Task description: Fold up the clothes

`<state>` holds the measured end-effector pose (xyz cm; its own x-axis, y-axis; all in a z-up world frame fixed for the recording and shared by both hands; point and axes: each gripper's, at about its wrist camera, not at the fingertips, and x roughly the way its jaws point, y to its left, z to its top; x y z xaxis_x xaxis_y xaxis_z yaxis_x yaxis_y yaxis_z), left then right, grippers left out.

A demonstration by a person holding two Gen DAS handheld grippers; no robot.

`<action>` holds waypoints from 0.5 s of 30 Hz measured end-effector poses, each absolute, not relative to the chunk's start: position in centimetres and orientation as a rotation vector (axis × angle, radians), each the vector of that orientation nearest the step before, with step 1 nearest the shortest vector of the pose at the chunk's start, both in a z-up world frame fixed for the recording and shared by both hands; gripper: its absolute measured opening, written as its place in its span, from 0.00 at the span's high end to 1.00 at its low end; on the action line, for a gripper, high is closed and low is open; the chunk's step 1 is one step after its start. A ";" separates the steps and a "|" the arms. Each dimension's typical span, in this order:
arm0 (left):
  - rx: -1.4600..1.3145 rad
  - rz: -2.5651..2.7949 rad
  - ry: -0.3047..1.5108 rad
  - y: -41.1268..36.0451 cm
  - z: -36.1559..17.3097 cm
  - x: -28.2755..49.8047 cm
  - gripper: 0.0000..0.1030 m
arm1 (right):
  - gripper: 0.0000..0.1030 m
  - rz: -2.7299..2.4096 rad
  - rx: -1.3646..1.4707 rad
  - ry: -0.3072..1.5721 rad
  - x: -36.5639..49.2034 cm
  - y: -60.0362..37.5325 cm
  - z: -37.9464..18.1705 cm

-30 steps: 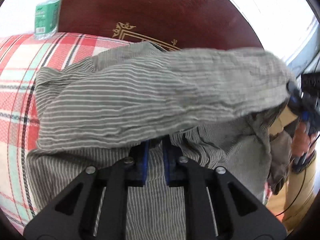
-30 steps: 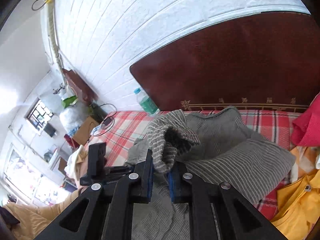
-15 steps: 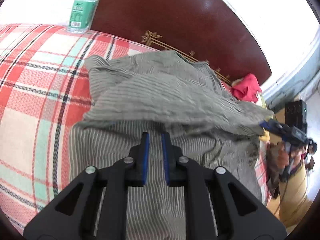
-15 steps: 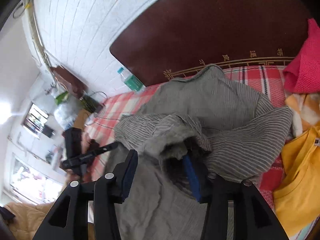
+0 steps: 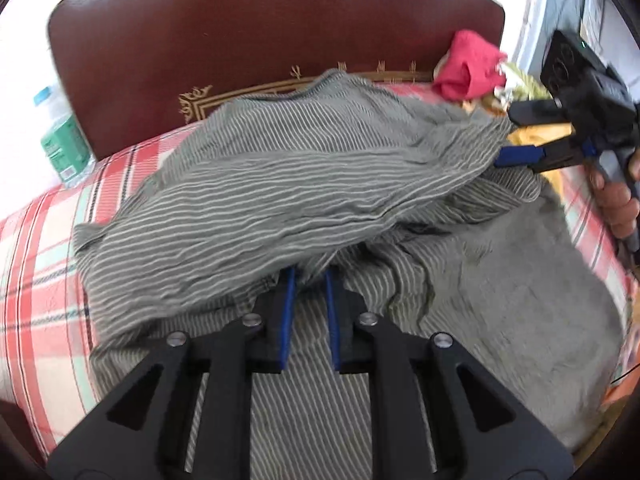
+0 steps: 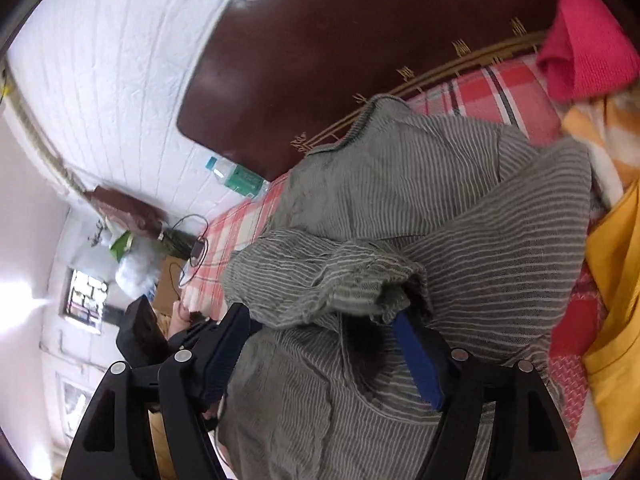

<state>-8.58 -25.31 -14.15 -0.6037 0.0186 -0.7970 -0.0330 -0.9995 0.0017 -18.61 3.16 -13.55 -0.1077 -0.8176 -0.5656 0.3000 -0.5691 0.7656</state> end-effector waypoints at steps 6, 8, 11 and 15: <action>-1.463 2.781 0.080 -26.1 -14.8 -8.7 0.93 | 0.92 -1.846 1.352 -0.584 -19.3 2.0 -14.2; -1.464 2.782 0.057 -26.7 -14.5 -8.2 0.94 | 0.94 -1.887 1.268 -0.554 -19.0 2.2 -12.6; -1.466 2.777 0.010 -28.0 -14.0 -7.2 0.94 | 0.94 -1.958 1.109 -0.528 -18.4 3.6 -9.0; -1.483 2.759 0.001 -28.9 -14.1 -5.8 0.94 | 0.91 -2.053 1.040 -0.452 -17.7 5.9 -6.4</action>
